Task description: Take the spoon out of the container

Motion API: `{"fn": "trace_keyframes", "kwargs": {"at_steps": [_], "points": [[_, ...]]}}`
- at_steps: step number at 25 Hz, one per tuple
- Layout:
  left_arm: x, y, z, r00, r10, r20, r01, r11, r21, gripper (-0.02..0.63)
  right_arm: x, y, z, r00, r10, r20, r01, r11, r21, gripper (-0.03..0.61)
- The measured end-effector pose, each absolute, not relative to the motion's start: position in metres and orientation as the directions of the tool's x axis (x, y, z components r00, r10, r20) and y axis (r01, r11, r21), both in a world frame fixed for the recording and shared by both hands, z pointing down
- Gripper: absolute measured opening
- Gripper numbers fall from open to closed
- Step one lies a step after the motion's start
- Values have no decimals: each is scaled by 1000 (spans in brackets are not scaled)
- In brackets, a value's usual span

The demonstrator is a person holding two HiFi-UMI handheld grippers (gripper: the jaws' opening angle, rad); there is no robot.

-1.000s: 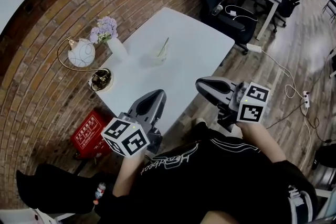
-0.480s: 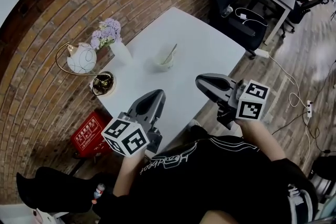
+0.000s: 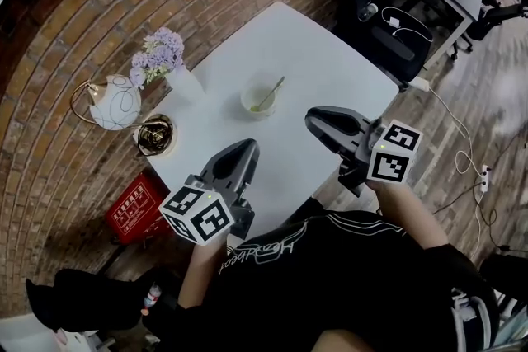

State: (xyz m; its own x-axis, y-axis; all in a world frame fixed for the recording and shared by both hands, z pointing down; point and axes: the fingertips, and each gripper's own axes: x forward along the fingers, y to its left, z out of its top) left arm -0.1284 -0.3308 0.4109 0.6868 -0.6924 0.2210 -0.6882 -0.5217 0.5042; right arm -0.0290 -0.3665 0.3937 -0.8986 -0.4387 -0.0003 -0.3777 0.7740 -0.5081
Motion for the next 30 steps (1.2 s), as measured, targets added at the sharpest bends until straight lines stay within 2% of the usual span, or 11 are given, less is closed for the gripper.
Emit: {"fn": "trace_keyframes", "kwargs": {"at_steps": [3,9,21,30], "points": [[-132,-346,422,678,-697,233,-693,-501,519,5,-28,-390,408,-894,-447,21,-391,756,-525,77],[-138,-368,443,661,-706,255,-699,-457,550,5,-29,-425,439,-886,-454,92,-436,750,-498,98],[-157,-397,490,617,-719,321,-723,-356,593,5,-40,-479,508,-856,-467,220,-512,711,-482,201],[-169,-408,513,596,-714,367,-734,-298,610,5,-61,-510,551,-849,-449,280,-529,737,-420,224]]}}
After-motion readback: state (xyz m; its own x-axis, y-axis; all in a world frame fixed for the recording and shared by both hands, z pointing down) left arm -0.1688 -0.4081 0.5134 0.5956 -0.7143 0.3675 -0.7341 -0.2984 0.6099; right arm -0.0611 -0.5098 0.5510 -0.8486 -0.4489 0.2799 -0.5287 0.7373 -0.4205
